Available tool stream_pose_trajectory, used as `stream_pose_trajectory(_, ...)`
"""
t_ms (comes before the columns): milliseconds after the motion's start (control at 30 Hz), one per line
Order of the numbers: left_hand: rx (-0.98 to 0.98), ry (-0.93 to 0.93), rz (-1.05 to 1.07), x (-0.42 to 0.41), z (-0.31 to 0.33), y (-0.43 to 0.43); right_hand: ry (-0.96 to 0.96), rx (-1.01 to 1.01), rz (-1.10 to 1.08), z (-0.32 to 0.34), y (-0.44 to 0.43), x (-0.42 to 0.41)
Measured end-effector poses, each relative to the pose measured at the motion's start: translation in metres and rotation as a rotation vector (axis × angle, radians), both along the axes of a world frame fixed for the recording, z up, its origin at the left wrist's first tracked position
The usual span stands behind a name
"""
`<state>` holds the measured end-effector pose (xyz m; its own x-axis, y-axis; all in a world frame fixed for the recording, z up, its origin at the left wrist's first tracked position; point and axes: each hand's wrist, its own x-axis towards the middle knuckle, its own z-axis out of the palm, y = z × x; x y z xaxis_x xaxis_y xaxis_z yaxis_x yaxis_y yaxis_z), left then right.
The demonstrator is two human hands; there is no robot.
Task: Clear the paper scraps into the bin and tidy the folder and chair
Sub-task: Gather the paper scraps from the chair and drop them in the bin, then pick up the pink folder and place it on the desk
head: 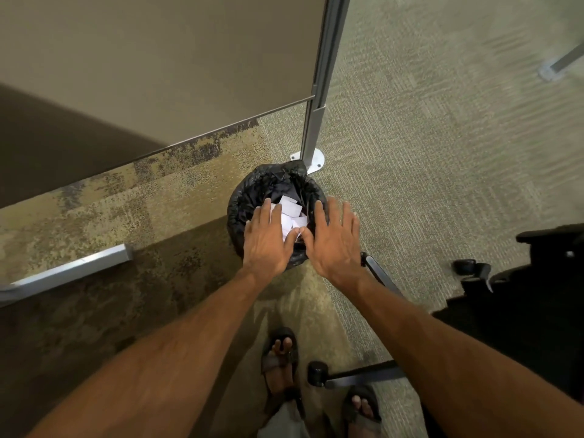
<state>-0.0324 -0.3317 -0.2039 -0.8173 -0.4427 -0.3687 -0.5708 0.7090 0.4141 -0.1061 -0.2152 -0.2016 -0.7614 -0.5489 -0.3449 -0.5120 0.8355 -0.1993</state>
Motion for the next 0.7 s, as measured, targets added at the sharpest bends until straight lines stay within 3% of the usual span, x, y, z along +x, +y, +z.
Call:
stream_pose_trajectory(400,-0.058,0.023,-0.102,0.008,0.105,0.114,0.077,-0.016,-0.097,0.114,0.117,0.028)
stream_pose_trajectory(700,-0.057,0.043,-0.26,0.001,0.147,0.215,0.092,0.006,-0.343,0.157,0.226,0.041)
